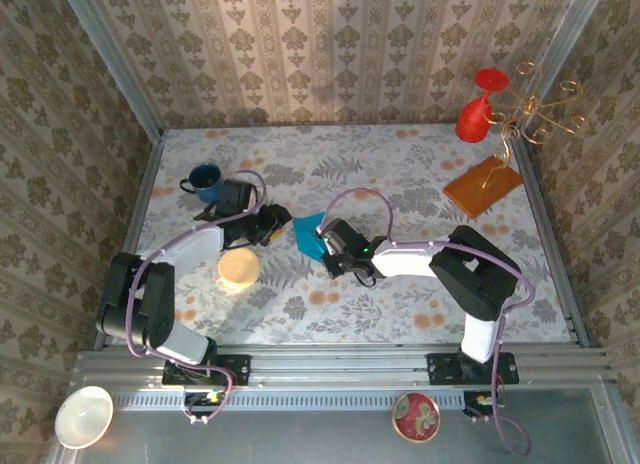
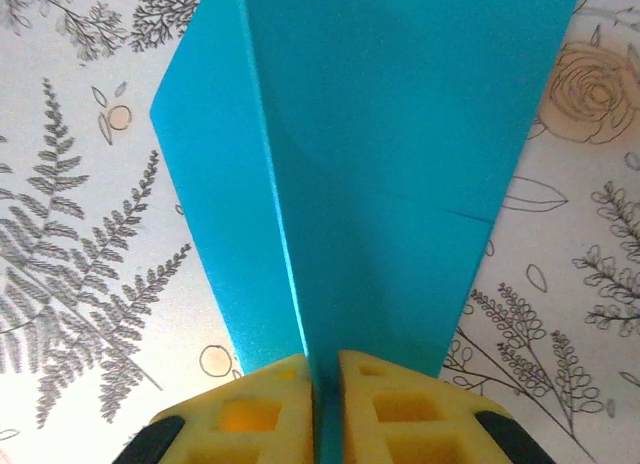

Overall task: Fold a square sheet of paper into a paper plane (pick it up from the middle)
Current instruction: Fourth fold the wing at the center of the table.

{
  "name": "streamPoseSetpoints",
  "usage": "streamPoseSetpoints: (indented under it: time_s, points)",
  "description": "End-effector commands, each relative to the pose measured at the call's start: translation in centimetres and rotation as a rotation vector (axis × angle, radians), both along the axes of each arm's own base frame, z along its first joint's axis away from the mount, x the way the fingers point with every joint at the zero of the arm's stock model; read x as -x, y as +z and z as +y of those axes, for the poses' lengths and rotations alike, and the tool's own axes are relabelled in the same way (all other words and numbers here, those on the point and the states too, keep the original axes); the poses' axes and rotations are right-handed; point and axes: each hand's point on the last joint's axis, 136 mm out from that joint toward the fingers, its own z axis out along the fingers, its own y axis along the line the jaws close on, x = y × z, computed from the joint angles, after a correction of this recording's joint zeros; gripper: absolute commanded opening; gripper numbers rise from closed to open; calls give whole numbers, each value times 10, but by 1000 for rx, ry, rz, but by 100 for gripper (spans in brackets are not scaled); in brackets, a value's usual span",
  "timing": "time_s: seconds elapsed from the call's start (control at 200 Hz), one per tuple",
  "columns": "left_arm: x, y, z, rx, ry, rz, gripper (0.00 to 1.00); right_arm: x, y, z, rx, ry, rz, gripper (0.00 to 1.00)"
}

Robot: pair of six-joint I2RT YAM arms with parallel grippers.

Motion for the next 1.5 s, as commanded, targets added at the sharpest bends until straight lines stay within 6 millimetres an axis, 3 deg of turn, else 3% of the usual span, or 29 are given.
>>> streamPoseSetpoints:
  time_s: [0.0, 0.36, 0.43, 0.46, 0.57, 0.78, 0.865, 1.04, 1.135, 1.35, 1.495]
  points:
    - [2, -1, 2, 24, 26, -19, 50, 18, -3, 2, -136, 16, 135, 16]
    - [18, -17, -33, 62, -63, -52, 50, 16, 16, 1, -437, 18, 294, 13]
    - [15, -20, -35, 69, -68, -58, 50, 15, 16, 0, -468, 8, 321, 13]
    - [22, -21, -47, 77, -104, -64, 50, 14, 16, 0, -480, 5, 331, 13]
    - [25, -24, -59, 91, -141, -76, 49, 12, 16, -2, -520, -14, 366, 12]
    - [27, -27, -76, 128, -176, -80, 40, 6, 12, -9, -583, -55, 416, 12]
    - [25, -24, -75, 125, -166, -85, 40, 7, 8, -11, -566, -59, 421, 12]
    - [30, -31, -39, -63, -88, -69, 42, 8, 4, -15, -527, -60, 415, 12]
    - [31, -24, -32, -88, -76, -97, 42, 9, 1, -17, -501, -56, 418, 12]
    - [27, -5, -50, -16, -133, -148, 36, 12, -6, -17, -471, -48, 435, 13]
    - [28, -13, -73, 19, -203, -109, 31, 13, -10, -19, -465, -52, 440, 13]
